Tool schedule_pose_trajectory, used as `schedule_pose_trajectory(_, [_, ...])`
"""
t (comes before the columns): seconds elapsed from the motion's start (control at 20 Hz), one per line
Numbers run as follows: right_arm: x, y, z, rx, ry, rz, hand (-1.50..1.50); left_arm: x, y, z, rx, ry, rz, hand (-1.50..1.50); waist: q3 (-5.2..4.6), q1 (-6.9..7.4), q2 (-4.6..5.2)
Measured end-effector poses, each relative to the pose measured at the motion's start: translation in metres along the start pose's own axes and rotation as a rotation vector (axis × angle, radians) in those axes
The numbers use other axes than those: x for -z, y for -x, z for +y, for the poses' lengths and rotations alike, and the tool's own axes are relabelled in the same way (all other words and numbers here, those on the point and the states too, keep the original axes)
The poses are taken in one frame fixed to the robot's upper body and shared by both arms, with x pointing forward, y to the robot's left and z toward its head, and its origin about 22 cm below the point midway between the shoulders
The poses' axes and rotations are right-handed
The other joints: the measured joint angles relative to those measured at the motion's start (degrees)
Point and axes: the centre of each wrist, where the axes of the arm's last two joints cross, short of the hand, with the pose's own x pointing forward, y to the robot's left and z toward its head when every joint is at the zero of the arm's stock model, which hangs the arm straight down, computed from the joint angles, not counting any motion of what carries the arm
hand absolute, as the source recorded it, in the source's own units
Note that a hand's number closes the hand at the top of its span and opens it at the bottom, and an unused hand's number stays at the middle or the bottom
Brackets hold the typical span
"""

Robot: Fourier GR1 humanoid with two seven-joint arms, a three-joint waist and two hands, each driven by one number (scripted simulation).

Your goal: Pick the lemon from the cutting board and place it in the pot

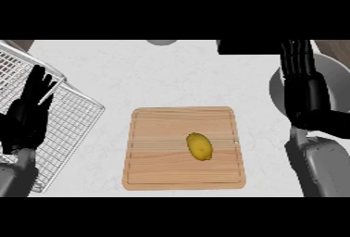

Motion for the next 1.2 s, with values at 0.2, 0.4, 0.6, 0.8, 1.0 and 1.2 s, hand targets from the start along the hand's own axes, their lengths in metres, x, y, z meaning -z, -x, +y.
schedule_pose_trajectory(0.2, [0.016, -0.004, 0.023, 0.123, -0.29, -0.012, 1.5, -0.007, -0.019, -0.033, -0.038, 0.106, -0.079, 0.0, 0.13, 2.44, -0.09])
schedule_pose_trajectory(0.4, [0.033, -0.02, 0.038, 0.053, -0.638, -0.113, -1.5, -0.005, -0.03, -0.045, -0.048, 0.165, -0.141, 0.0, -0.54, 5.04, 0.62])
schedule_pose_trajectory(0.6, [0.042, -0.002, 0.016, -0.003, -0.873, -0.153, -1.5, -0.003, -0.032, -0.051, -0.061, 0.196, -0.176, 0.0, -0.53, 5.22, 1.51])
schedule_pose_trajectory(0.8, [0.049, 0.007, 0.0, 0.017, -1.042, -0.251, -1.5, 0.002, -0.032, -0.056, -0.07, 0.206, -0.185, 0.0, -0.45, 4.92, 1.65])
schedule_pose_trajectory(1.0, [0.057, 0.011, -0.012, -0.108, -1.115, -0.305, -1.5, 0.005, -0.029, -0.057, -0.075, 0.202, -0.186, 0.0, -0.49, 4.56, 1.31])
schedule_pose_trajectory(1.2, [0.063, 0.011, -0.017, -0.289, -1.219, -0.344, -1.5, 0.008, -0.025, -0.057, -0.076, 0.194, -0.179, 0.0, -0.59, 4.08, 0.8])
